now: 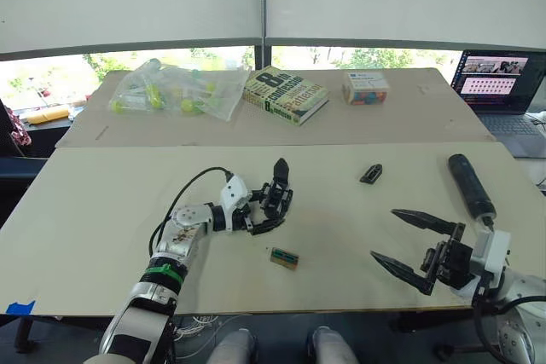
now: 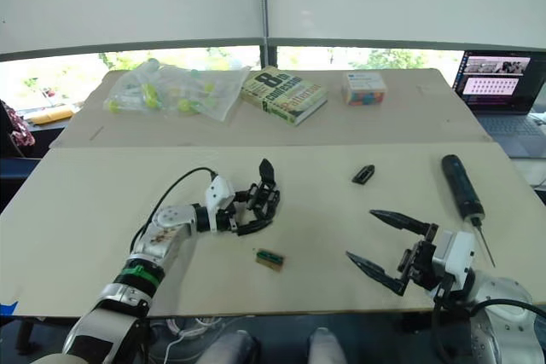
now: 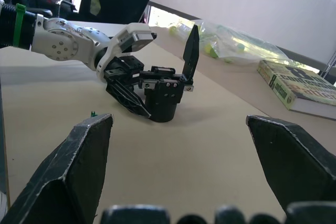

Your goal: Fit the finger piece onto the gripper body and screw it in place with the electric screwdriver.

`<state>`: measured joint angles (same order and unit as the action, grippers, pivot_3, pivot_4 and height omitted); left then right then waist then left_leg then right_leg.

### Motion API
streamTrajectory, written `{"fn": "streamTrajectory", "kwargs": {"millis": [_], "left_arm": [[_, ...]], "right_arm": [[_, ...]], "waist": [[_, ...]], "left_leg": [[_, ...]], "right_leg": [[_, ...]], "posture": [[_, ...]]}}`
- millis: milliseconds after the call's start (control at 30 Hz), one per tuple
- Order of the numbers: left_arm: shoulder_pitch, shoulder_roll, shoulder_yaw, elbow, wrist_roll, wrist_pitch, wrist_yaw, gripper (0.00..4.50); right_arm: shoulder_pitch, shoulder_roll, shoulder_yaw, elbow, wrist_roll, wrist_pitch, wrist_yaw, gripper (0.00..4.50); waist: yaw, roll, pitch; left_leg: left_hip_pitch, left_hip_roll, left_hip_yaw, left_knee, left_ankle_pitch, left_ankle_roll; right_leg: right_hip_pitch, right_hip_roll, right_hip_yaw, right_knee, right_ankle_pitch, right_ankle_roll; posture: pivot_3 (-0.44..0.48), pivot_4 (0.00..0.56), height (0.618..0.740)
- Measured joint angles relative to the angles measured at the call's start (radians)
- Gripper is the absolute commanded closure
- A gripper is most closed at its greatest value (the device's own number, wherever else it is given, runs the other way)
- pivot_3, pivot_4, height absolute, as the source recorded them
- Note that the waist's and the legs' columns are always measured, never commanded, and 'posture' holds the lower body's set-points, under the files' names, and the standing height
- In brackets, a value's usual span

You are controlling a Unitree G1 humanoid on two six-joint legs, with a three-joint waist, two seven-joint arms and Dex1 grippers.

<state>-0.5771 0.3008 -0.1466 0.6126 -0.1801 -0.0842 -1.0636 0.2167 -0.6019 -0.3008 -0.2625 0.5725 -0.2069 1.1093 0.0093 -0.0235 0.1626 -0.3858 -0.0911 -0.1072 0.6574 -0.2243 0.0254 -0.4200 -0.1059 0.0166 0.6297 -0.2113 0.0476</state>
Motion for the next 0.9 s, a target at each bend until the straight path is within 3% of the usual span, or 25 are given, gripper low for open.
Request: {"fn": "streamTrajectory", "kwargs": {"millis": [67, 233, 367, 733, 900], "left_arm": [[-0.007, -0.001, -0.001, 0.014, 0.004, -0.006, -0.011, 0.07], [-0.011, -0.006, 0.004, 0.026, 0.019, -0.028, -0.014, 2.24], [0.007, -0.014, 0.009, 0.009, 0.022, -0.041, 0.012, 2.23], [0.140, -0.049, -0.003, -0.244, 0.024, 0.110, 0.146, 2.23], [0.145, -0.040, -0.008, -0.250, 0.027, 0.108, 0.153, 2.23]], "right_arm": [[0.005, 0.000, 0.000, -0.007, 0.000, 0.000, -0.002, 0.00], [0.017, 0.000, 0.000, -0.012, 0.000, 0.000, -0.008, 0.00], [0.025, 0.000, 0.000, -0.014, 0.000, 0.000, -0.010, 0.00], [0.020, 0.001, 0.000, -0.008, 0.000, -0.001, -0.008, 0.00], [0.011, 0.001, 0.000, -0.002, 0.000, -0.001, -0.002, 0.00]], "waist": [[0.000, 0.000, 0.000], [0.001, 0.000, 0.000], [0.001, 0.000, 0.000], [0.003, 0.000, 0.000], [0.000, 0.000, 0.000]], "left_leg": [[0.000, 0.000, 0.000, 0.000, 0.000, 0.000], [0.000, 0.000, 0.000, 0.000, 0.000, 0.000], [0.000, 0.000, 0.000, 0.001, 0.000, 0.000], [-0.001, 0.000, 0.000, 0.001, -0.001, 0.001], [-0.001, 0.000, 0.000, 0.001, -0.001, 0.001]], "right_leg": [[0.000, 0.000, 0.000, 0.000, 0.000, 0.000], [0.000, 0.000, 0.000, 0.000, 0.000, 0.000], [0.000, 0.000, 0.000, 0.000, 0.000, 0.000], [-0.001, 0.000, 0.000, 0.000, 0.000, 0.001], [-0.001, 0.000, 0.000, 0.000, 0.000, 0.001]], "posture": [[0.000, 0.150, 0.740], [0.000, 0.150, 0.740], [0.000, 0.150, 0.740], [0.000, 0.150, 0.740], [0.000, 0.150, 0.740]]}}
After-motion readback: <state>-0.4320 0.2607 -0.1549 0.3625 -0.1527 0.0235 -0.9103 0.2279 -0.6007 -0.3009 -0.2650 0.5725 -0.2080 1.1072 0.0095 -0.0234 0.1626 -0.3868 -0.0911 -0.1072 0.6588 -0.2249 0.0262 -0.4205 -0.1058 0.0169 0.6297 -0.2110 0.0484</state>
